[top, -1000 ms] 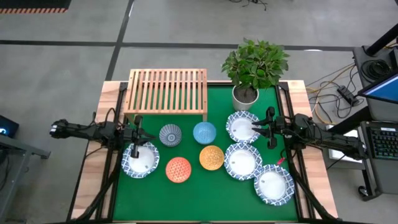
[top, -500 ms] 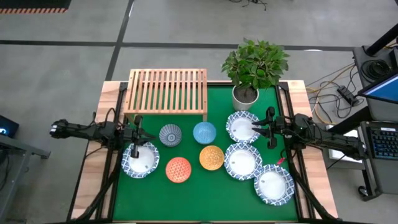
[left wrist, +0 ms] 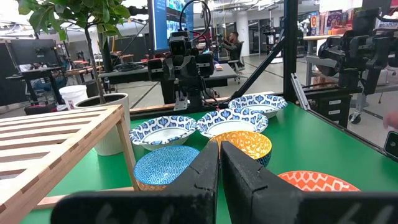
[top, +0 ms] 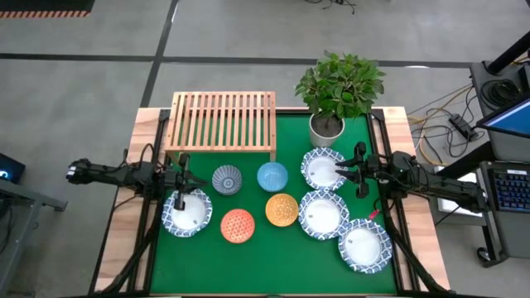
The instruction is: Place and stack bowls onto a shelf
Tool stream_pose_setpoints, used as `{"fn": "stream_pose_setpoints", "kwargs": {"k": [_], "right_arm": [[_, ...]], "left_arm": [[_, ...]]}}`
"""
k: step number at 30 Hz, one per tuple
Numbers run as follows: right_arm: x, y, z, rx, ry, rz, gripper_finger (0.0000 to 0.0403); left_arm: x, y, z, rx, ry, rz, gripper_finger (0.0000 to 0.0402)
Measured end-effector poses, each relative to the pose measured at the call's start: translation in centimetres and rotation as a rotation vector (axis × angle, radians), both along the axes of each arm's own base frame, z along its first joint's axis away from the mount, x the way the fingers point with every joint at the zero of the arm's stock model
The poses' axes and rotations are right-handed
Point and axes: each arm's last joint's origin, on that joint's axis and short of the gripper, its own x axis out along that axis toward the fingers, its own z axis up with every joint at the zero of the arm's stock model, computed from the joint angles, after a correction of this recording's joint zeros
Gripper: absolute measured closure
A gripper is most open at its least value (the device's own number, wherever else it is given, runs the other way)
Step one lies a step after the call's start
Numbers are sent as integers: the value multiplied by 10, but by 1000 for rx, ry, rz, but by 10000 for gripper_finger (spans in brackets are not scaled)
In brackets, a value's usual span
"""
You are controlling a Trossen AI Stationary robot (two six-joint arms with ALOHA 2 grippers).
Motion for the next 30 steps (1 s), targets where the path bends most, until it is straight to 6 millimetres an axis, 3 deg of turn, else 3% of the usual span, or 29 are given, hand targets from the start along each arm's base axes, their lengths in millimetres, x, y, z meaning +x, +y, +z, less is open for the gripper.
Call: {"fn": "stream_pose_setpoints", "kwargs": {"k": [18,20,24,30], "right_arm": [[0,0,0,-3,0,0,303],[0,0,1,11,-9,1,303],[0,0,8,287,-102,19,303],[0,3,15,355,-168,74,303]], "left_arm": [[0,0,1,-1,-14,0,402],[0,0,6,-25,-58,-1,402],[-3,1,21,-232,-205,-30,402],[-11,2,41,-375,-415,-80,402]]}}
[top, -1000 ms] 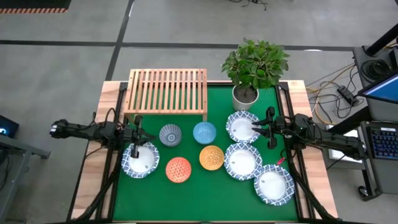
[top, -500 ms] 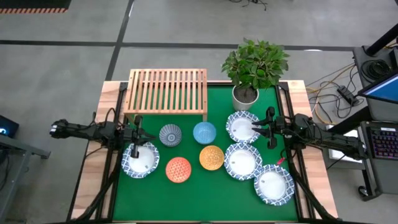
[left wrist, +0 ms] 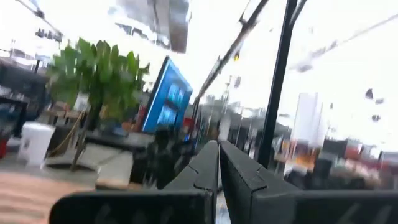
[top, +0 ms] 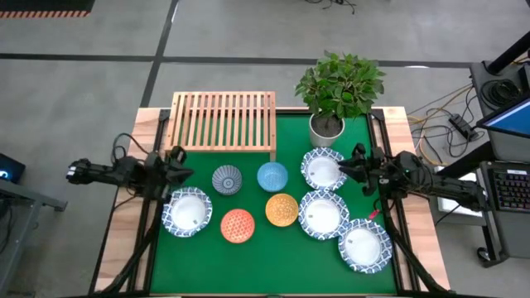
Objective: Place and stack bowls onto a shelf
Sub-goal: Put the light blue bowl on the shelf
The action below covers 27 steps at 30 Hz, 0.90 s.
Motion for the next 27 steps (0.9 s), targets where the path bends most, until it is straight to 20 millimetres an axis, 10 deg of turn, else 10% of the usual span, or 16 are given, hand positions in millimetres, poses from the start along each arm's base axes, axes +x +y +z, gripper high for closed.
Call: {"fn": "stream_pose_setpoints", "kwargs": {"k": [17,27], "right_arm": [[4,11,39,-64,-133,101,303],[54,9,81,-139,122,118,303]], "left_arm": [[-6,1,34,-69,-261,-8,402],[22,-3,85,130,119,60,402]]}}
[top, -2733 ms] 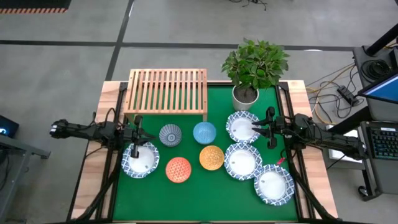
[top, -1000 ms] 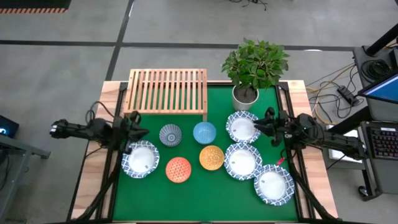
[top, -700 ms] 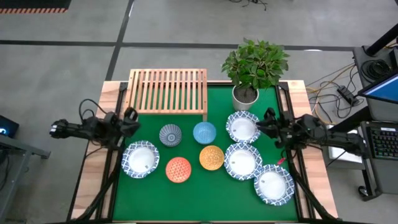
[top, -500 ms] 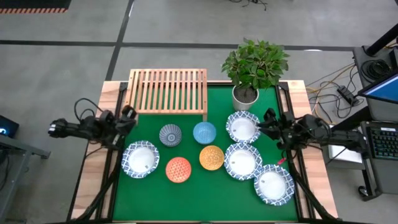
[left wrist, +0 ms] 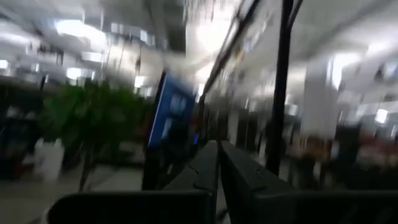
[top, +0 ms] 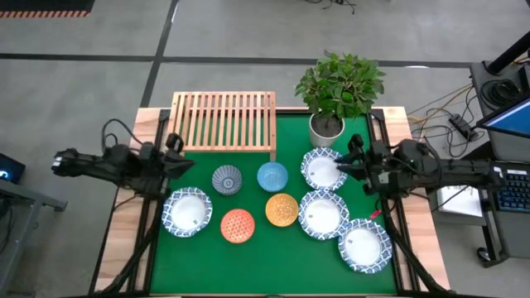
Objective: Place and stack bowls onto a shelf
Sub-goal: Put the light blue bowl on the shelf
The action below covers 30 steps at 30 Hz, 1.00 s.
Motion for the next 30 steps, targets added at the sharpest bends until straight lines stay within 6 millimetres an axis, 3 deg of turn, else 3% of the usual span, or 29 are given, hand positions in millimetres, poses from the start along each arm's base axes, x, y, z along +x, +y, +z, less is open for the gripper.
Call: {"fn": "stream_pose_setpoints", "kwargs": {"k": [4,8,11,13,19,25,30], "right_arm": [[28,13,10,-74,110,92,303],[57,32,21,-155,144,156,303],[79,44,22,-184,247,130,303],[93,48,36,-188,260,102,303],[131,53,37,-178,542,77,303],[164,58,58,-199,676,69,303],[189,62,68,-220,715,75,303]], "left_arm": [[-1,5,12,20,403,170,402],[-2,8,13,9,613,273,402],[1,7,12,15,638,246,402],[4,5,6,7,660,194,402],[13,-2,-15,-97,753,77,402],[21,-8,-37,-154,823,64,402],[28,-9,-37,-135,753,55,402]]}}
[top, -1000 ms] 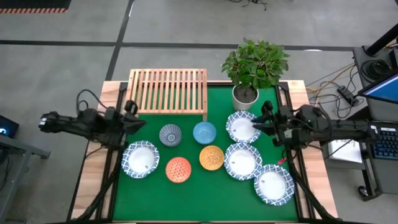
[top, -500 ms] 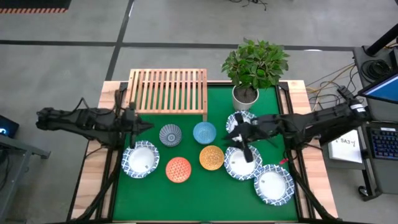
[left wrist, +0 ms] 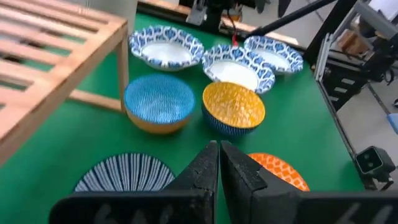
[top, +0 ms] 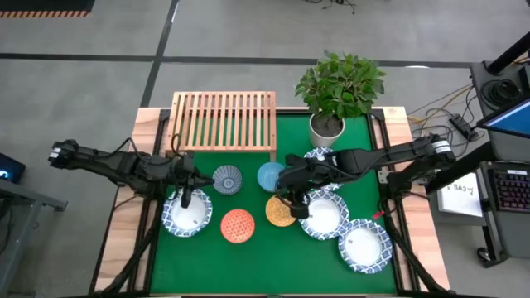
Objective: Place and stack bowls onto a shelf
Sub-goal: Put the light blue bowl on the shelf
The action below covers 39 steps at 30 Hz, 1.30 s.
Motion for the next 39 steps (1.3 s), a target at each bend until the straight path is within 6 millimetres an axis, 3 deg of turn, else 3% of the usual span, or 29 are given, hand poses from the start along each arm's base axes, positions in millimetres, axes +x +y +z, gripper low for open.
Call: {"fn": "stream_pose_setpoints", "kwargs": {"k": [11,22,31,39], "right_arm": [[36,-8,0,-7,58,-36,303],[60,-32,-32,-15,157,-102,303],[70,-44,-53,-27,220,-124,303],[71,-49,-55,-26,223,-136,303]], "left_arm": [[-2,1,12,93,-85,-15,402],[-6,4,13,166,-109,33,402],[-6,4,12,176,-103,30,402],[-5,4,12,185,-99,27,402]]}}
